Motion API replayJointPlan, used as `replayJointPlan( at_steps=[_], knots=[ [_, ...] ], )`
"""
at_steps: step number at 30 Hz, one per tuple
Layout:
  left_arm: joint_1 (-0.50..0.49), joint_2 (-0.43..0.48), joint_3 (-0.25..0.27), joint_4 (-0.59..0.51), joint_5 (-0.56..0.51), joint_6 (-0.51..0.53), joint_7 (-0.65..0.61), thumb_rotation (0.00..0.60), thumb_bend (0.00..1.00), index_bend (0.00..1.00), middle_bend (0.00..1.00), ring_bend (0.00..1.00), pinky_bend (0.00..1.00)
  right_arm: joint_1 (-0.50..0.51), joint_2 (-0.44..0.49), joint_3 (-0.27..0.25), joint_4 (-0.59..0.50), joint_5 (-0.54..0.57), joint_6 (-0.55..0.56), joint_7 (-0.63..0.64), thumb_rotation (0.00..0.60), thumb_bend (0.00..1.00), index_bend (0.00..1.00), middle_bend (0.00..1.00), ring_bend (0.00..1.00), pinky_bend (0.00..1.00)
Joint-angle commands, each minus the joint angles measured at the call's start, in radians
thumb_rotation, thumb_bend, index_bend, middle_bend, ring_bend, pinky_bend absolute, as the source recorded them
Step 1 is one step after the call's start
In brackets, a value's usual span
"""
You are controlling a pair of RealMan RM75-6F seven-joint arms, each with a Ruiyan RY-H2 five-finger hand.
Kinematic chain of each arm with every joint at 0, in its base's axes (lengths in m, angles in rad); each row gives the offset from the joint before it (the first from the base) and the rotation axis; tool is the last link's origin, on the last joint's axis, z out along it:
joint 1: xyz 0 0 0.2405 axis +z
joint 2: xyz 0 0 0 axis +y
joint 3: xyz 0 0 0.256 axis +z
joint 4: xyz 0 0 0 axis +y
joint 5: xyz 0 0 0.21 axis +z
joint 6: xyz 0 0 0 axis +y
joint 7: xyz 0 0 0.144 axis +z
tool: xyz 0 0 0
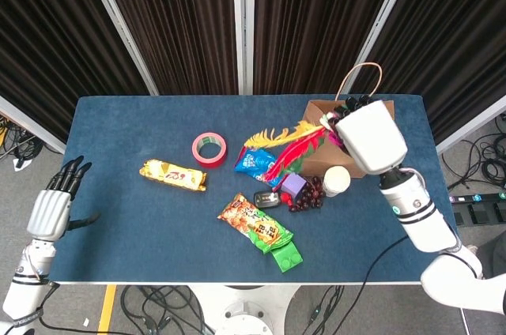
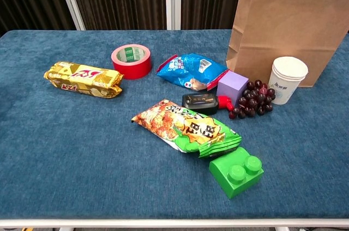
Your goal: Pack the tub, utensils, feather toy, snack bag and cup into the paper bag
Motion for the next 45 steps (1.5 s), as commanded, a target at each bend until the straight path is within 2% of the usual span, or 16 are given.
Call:
replayJointPlan(
  at_steps=[1, 5, 12, 21, 32, 45],
  knots=[
    [-0.001, 0.001, 0.000, -0.001, 0.001, 0.000, 0.001, 0.600, 0.08, 0.11, 0.09, 0.03, 0.20, 0.011, -0.006, 0.030, 0.026, 0.055, 0.024, -0.005, 0.600, 0.34, 0.92, 0.72, 0.61, 0.72],
    [0.000, -0.002, 0.003, 0.001, 0.001, -0.002, 0.000, 0.600, 0.08, 0.11, 0.09, 0.04, 0.20, 0.000, -0.009, 0.033, 0.061, 0.106, 0.042, -0.018, 0.600, 0.34, 0.92, 0.72, 0.61, 0.72],
    [0.004, -0.007, 0.010, 0.007, 0.004, 0.001, 0.001, 0.600, 0.08, 0.11, 0.09, 0.04, 0.20, -0.014, -0.050, 0.032, 0.195, 0.195, 0.075, -0.036, 0.600, 0.34, 0.92, 0.72, 0.61, 0.72],
    [0.004, -0.009, 0.015, 0.008, 0.007, -0.004, 0.008, 0.600, 0.09, 0.11, 0.09, 0.04, 0.20, -0.053, -0.088, -0.006, 0.281, 0.278, 0.087, -0.041, 0.600, 0.34, 0.92, 0.72, 0.61, 0.72],
    [-0.002, -0.010, 0.014, 0.004, 0.006, -0.014, 0.015, 0.600, 0.08, 0.11, 0.09, 0.03, 0.20, -0.080, -0.113, -0.042, 0.355, 0.274, 0.082, 0.004, 0.600, 0.34, 0.92, 0.72, 0.61, 0.72],
    [0.002, -0.013, 0.016, 0.018, 0.003, -0.013, 0.006, 0.600, 0.08, 0.11, 0.09, 0.04, 0.20, -0.037, -0.182, -0.048, 0.384, 0.285, 0.063, -0.062, 0.600, 0.32, 0.89, 0.72, 0.61, 0.72]
  ],
)
